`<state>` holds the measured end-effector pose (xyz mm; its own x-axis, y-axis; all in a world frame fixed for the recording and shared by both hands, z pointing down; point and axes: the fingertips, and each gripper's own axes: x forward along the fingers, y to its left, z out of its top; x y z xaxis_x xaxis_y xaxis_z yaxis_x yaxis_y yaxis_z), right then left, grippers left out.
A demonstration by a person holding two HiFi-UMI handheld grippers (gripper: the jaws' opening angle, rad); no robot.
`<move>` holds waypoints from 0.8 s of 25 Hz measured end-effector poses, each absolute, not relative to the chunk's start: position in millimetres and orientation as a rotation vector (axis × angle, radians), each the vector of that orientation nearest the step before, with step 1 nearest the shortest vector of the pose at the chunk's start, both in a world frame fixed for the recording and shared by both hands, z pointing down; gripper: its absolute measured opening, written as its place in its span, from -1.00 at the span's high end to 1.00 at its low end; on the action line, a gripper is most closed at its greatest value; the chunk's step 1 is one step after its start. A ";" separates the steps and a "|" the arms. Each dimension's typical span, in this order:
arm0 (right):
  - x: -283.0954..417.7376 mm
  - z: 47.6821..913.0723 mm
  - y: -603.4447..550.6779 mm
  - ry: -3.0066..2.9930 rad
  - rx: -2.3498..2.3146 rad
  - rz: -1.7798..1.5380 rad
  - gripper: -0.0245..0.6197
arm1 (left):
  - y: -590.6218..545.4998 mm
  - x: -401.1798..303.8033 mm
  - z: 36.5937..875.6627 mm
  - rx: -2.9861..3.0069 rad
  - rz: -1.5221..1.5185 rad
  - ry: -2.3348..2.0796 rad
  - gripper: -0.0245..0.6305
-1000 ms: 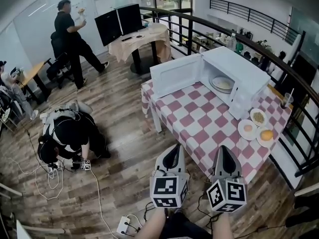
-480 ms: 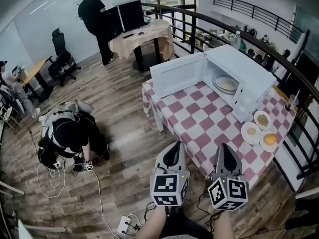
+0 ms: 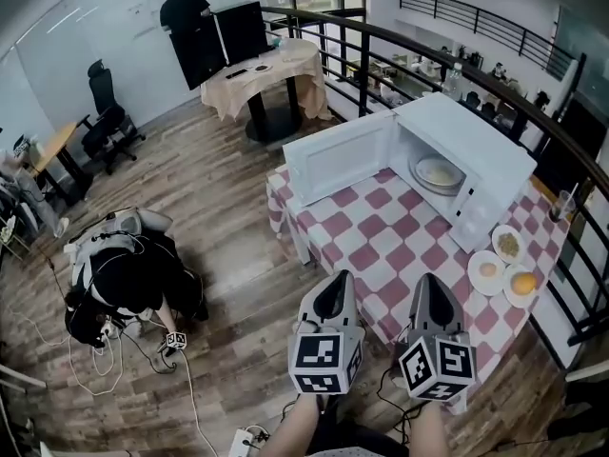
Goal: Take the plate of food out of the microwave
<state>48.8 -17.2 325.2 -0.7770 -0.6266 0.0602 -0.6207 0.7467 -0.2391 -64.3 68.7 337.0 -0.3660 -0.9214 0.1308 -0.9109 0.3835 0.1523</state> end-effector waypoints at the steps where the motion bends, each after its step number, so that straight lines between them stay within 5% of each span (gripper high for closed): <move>1: 41.3 324.2 -21.9 2.911 -1.047 -0.386 0.94 | 64.0 -72.7 336.0 1.644 -0.080 -2.444 0.90; 20: -59.3 322.8 -86.4 2.849 -1.252 -0.384 0.94 | -14.5 -188.6 334.9 1.763 -0.079 -2.323 0.90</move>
